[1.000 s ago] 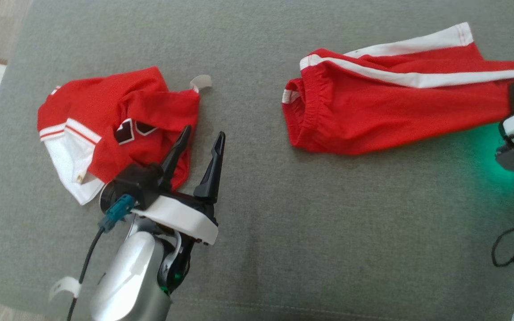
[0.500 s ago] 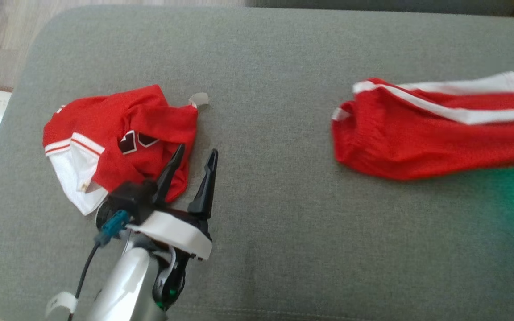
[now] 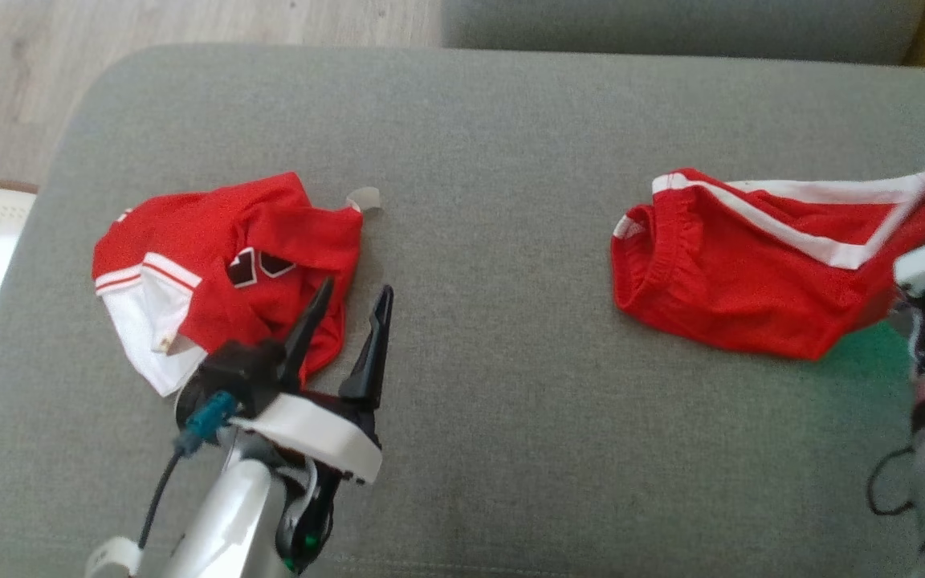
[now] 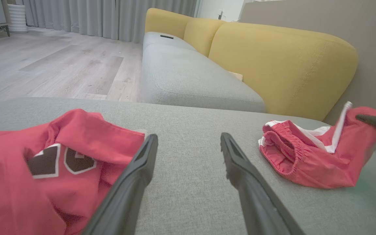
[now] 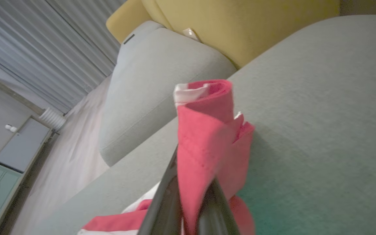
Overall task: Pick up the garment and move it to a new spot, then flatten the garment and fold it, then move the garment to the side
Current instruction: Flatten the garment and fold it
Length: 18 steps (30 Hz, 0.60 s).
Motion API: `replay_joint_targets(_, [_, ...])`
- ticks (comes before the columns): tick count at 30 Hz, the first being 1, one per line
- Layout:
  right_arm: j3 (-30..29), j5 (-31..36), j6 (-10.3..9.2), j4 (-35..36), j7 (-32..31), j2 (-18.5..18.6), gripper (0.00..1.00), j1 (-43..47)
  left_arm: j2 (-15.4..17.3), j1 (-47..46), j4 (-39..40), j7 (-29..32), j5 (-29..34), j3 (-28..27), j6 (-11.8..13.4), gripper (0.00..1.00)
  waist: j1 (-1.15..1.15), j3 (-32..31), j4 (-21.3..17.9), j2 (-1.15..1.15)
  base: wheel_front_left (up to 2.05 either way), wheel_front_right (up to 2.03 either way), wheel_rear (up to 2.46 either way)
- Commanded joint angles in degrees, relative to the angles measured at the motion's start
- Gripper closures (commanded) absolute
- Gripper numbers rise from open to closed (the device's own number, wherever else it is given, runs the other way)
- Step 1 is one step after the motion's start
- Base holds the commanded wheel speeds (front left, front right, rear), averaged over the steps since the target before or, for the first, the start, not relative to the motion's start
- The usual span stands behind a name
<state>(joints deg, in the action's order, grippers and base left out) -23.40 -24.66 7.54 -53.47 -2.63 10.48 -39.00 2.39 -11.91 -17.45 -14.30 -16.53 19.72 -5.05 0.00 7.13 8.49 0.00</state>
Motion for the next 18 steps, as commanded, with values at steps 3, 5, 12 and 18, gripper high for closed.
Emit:
replay_joint_targets(3, [5.8, -2.5, -0.05, 5.6, -1.0, -1.8, 1.0, -0.6, 0.5, -0.1, 1.3, -0.7, 0.9, -2.1, -0.1, 0.0, 0.0, -2.0, 0.8, 0.0, 0.0, 0.0, 0.0])
replay_joint_targets(5, [9.0, -4.3, -0.05, 8.3, -1.6, -2.7, 1.0, 0.7, 0.5, 0.3, 1.3, -0.7, 1.0, -2.3, -0.2, 0.0, 0.0, -2.7, 1.4, 0.0, 0.0, 0.0, 0.0])
replay_joint_targets(12, [20.0, -10.2, -0.05, 16.6, -4.0, -4.7, 1.0, 6.5, 0.5, 2.1, 1.3, -0.7, 1.1, -3.1, -0.4, 0.0, 0.0, -4.7, 3.5, 0.0, 0.0, 0.0, 0.0])
replay_joint_targets(18, [27.5, -14.2, -0.05, 21.9, -5.3, -5.6, 1.0, 10.3, 0.5, 2.9, 1.3, -0.7, 1.0, -3.7, -0.6, 0.0, 0.0, -4.7, 4.8, 0.0, 0.0, 0.0, 0.0])
